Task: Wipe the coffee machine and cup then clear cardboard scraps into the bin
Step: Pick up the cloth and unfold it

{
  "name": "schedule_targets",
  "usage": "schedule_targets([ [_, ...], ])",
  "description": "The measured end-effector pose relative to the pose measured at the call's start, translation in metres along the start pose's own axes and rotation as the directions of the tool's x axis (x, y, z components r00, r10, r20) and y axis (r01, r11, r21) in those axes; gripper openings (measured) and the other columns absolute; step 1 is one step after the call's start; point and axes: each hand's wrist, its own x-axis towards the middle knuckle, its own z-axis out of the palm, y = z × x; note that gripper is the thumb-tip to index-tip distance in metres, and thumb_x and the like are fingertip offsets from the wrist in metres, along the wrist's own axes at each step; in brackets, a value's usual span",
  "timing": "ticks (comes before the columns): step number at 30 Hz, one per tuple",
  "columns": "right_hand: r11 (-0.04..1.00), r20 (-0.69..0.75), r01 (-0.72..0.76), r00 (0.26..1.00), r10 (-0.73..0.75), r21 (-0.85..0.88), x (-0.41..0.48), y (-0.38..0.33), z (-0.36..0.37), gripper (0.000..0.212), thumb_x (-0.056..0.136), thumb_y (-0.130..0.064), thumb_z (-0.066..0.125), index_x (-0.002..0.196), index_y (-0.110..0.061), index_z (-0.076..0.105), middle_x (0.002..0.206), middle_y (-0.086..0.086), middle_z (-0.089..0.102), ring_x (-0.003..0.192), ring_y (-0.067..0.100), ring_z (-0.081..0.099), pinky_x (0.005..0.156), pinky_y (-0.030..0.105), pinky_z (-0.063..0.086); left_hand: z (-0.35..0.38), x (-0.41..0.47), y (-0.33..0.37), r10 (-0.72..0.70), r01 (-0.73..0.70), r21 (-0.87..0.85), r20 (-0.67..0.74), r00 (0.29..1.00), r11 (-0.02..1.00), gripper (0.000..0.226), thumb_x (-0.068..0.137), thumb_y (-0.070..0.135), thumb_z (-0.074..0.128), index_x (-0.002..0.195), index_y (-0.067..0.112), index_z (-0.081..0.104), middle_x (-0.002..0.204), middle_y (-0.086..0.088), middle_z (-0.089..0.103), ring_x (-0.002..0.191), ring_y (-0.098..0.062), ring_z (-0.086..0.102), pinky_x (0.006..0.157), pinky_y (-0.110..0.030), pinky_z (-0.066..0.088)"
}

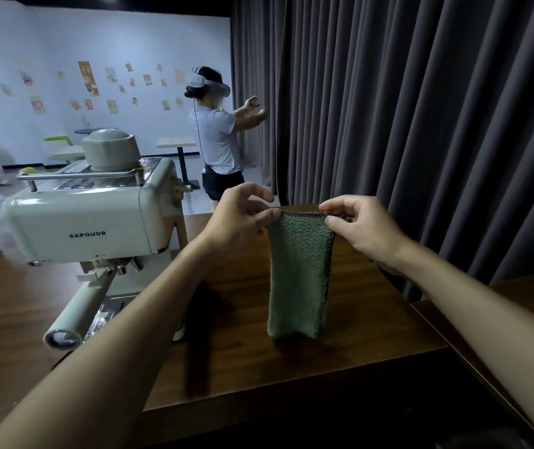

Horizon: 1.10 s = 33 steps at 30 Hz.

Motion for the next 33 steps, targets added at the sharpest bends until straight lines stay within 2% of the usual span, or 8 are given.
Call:
schedule_targets([
  [6,0.995,-0.101,0.069,0.992,-0.076,-0.066,0.022,-0.013,0.007,0.012,0.091,-0.011,0.065,0.100,-0.018,0.069,0.091,-0.004,0.069,0.079,-0.003,0.063,0.068,0.007,0.047,-0.013,0.009,0.015,0.102,-0.096,0.047,-0.131,0.986,0.994,0.021,0.088,0.007,0.074,0.102,0.017,0.063,0.096,-0.005,0.075,0.085,-0.012,0.073,0.065,-0.021,0.057],
  [9,0.988,-0.096,0.123,0.987,-0.132,-0.098,0.028,-0.025,-0.001,0.012,0.091,-0.012,0.066,0.100,-0.018,0.069,0.090,-0.005,0.069,0.082,0.002,0.063,0.073,0.013,0.050,-0.020,0.011,0.028,0.183,-0.177,0.050,-0.162,0.970,0.983,0.021,0.086,0.004,0.076,0.102,0.012,0.064,0.096,-0.010,0.075,0.077,-0.006,0.072,0.068,-0.019,0.055],
  [14,0.983,0.246,0.083,0.968,-0.042,-0.161,-0.003,-0.017,-0.004,0.013,0.089,-0.013,0.067,0.098,-0.021,0.070,0.094,-0.008,0.067,0.086,-0.003,0.063,0.073,0.008,0.048,-0.012,-0.032,0.003,0.128,-0.120,0.127,-0.060,0.990,0.985,0.021,0.084,0.003,0.077,0.095,0.018,0.067,0.090,0.003,0.074,0.083,-0.004,0.072,0.071,-0.018,0.056],
  [18,0.969,0.506,-0.053,0.845,0.172,-0.241,-0.037,0.008,0.007,0.012,0.088,-0.015,0.069,0.095,-0.024,0.072,0.092,-0.007,0.070,0.086,-0.001,0.064,0.073,0.018,0.051,0.002,-0.081,-0.037,-0.026,0.012,0.141,0.099,0.995,0.990,0.015,0.085,0.009,0.076,0.092,0.020,0.068,0.090,0.003,0.075,0.085,-0.011,0.073,0.069,-0.025,0.058],
  [22,0.962,0.635,-0.103,0.733,0.244,-0.252,-0.059,0.028,0.016,0.013,0.085,-0.014,0.071,0.092,-0.026,0.072,0.091,-0.007,0.072,0.086,0.006,0.065,0.077,0.025,0.052,0.013,-0.106,-0.058,-0.166,0.148,0.093,0.224,0.960,0.985,0.012,0.083,0.015,0.079,0.089,0.012,0.069,0.082,-0.004,0.076,0.072,-0.015,0.073,0.061,-0.026,0.058],
  [25,0.963,0.612,-0.164,0.746,0.263,-0.214,-0.060,0.037,0.024,0.012,0.085,-0.013,0.070,0.092,-0.022,0.073,0.093,0.004,0.073,0.082,0.012,0.064,0.079,0.033,0.052,0.018,-0.109,-0.066,-0.238,0.222,0.093,0.223,0.945,0.970,0.011,0.085,0.015,0.078,0.088,0.013,0.068,0.076,-0.002,0.075,0.061,-0.010,0.069,0.051,-0.023,0.053],
  [29,0.965,0.372,-0.189,0.895,0.246,-0.182,-0.048,0.049,0.043,0.010,0.087,-0.012,0.067,0.091,-0.020,0.072,0.085,-0.004,0.069,0.075,0.005,0.062,0.067,0.017,0.049,0.020,-0.093,-0.072,-0.224,0.207,0.149,0.104,0.969,0.967,0.008,0.088,0.012,0.075,0.090,0.009,0.068,0.081,-0.009,0.075,0.067,-0.018,0.072,0.058,-0.033,0.059],
  [33,0.952,0.284,-0.183,0.926,0.250,-0.244,-0.031,0.067,0.064,0.012,0.087,-0.011,0.066,0.090,-0.022,0.069,0.082,-0.008,0.064,0.075,0.004,0.058,0.066,0.016,0.041,0.023,-0.070,-0.085,-0.264,0.262,0.184,-0.011,0.964,0.947,0.009,0.089,0.012,0.075,0.091,0.013,0.066,0.088,-0.006,0.074,0.074,-0.017,0.072,0.053,-0.020,0.053],
])
